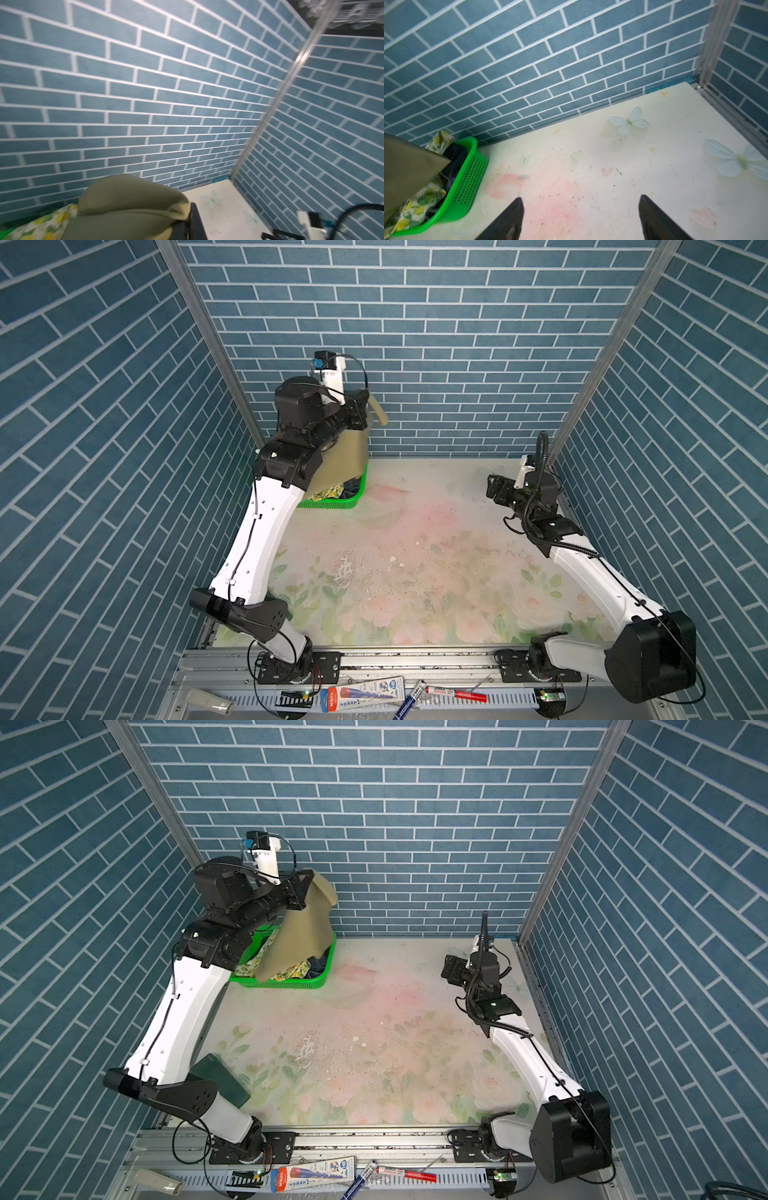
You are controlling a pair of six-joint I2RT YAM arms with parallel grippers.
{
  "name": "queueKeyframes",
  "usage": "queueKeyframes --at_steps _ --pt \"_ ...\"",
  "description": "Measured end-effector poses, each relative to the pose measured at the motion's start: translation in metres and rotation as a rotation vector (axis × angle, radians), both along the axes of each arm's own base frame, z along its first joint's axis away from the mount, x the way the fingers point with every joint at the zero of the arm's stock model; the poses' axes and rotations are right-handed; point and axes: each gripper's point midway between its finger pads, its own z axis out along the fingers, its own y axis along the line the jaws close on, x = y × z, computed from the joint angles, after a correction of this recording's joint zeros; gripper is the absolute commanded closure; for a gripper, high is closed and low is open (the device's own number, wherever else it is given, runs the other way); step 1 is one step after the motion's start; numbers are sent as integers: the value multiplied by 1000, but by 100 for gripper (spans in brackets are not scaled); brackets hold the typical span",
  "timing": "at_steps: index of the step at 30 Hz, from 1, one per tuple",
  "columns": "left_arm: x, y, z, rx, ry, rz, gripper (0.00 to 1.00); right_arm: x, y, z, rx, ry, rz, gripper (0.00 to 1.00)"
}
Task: Fold and stack skirts
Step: Pick up the skirt from the basket, then place the skirt at the center of the table.
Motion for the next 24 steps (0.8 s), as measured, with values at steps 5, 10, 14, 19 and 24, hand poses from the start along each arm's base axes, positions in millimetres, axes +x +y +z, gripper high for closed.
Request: queueKeyframes --at_steps 5,10,14,19,24 --pt "-22 -64 17 -28 -35 -190 100 -8 -40 16 40 -21 -100 15" --pt "-14 -95 -21 -2 47 -266 100 -14 -60 20 48 -22 -148 15" --pt "11 -96 -94 55 193 -233 100 -16 -68 15 45 -1 -168 15" --pt "53 -75 -210 106 440 -140 40 -16 -68 11 42 15 -159 15" --pt "79 -47 -302 162 626 -29 0 -15 -60 -10 48 82 -122 15"
